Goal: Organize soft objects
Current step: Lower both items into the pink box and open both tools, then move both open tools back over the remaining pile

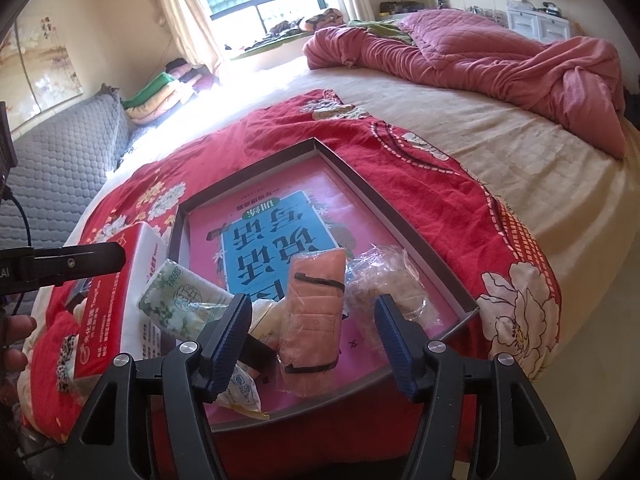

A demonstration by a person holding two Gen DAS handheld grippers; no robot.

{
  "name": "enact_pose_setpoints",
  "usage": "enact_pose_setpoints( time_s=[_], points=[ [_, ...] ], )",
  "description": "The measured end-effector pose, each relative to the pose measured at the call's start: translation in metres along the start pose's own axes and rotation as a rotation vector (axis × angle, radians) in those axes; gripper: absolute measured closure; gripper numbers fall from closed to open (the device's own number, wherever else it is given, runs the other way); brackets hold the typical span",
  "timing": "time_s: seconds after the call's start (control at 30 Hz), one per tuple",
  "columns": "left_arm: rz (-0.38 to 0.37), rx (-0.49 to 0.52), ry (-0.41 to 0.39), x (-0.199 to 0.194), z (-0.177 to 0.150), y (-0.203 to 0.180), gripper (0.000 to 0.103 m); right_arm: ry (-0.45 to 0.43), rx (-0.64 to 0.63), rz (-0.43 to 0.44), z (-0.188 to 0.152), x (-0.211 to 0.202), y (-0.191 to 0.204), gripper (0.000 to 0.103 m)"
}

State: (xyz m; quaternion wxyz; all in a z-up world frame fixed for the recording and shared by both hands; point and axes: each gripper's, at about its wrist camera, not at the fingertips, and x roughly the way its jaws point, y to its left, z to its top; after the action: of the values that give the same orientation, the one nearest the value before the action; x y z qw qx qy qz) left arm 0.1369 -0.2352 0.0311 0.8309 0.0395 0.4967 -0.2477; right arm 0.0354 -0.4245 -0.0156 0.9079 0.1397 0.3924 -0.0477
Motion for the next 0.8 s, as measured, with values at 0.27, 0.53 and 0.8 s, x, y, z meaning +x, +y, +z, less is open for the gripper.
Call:
enact_pose_setpoints(
  time_s=[0.27, 0.53, 0.8],
  points=[
    [0.045, 0.037, -0.059, -0.02, -0.013, -0.009, 0.025, -0.062, -0.044, -0.028, 0.005, -0.014, 0.01, 0.029],
    [0.098, 0.048, -0.101, -0.037, -0.031, -0.004, 0.022, -0.12, -0.07, -0.065, 0.011, -0.03, 0.022, 0.025],
    [0.139, 0.03, -0.113, -0.052, -0.044, 0.012, 0.022, -0.175, -0.097, -0.089, 0.019, -0.053, 0.042, 0.025]
  ],
)
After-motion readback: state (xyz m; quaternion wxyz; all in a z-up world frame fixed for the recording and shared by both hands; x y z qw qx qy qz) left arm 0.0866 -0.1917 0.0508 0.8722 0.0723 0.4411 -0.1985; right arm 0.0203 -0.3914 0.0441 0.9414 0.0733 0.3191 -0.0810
